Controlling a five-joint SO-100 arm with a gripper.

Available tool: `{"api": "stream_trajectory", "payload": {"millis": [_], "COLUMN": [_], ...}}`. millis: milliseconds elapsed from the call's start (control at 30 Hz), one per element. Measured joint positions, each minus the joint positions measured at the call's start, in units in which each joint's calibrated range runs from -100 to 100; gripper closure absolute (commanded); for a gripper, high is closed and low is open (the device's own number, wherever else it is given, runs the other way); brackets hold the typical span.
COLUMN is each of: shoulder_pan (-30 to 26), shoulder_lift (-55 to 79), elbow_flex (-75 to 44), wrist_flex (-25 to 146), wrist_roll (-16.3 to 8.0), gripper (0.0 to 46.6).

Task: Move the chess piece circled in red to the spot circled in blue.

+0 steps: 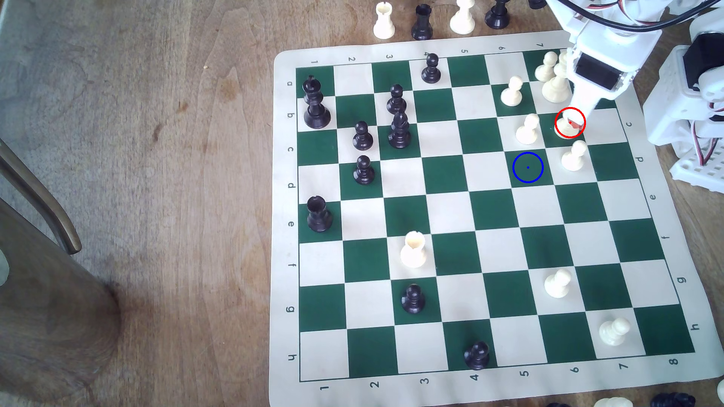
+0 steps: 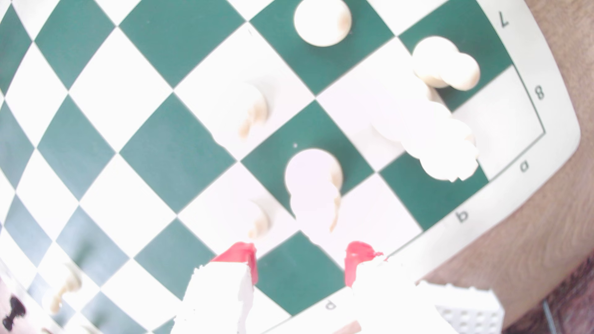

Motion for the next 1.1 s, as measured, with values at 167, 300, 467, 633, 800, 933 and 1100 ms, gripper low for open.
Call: {"api": "stream_trajectory", "payload": {"millis": [167,300,467,633,800,933,1100], "shoulder_pan": [0.00,0.00,0.00,0.37,0.96,1.62,1.77], "shoulder_lift": [0.00,0.84,2.26,2.26,2.51,2.68,2.68], "elbow_flex": [1.45,2.80,4.07,6.15,6.69,7.05,8.77], "wrist_flex": [-1.67,-3.98,-6.61,-8.45,-9.40,-9.96,-11.08], "wrist_roll": [0.05,0.24,0.49,0.78,0.93,1.42,1.42], "gripper": [31.3,31.3,31.4,31.4,31.8,33.4,34.2]}}
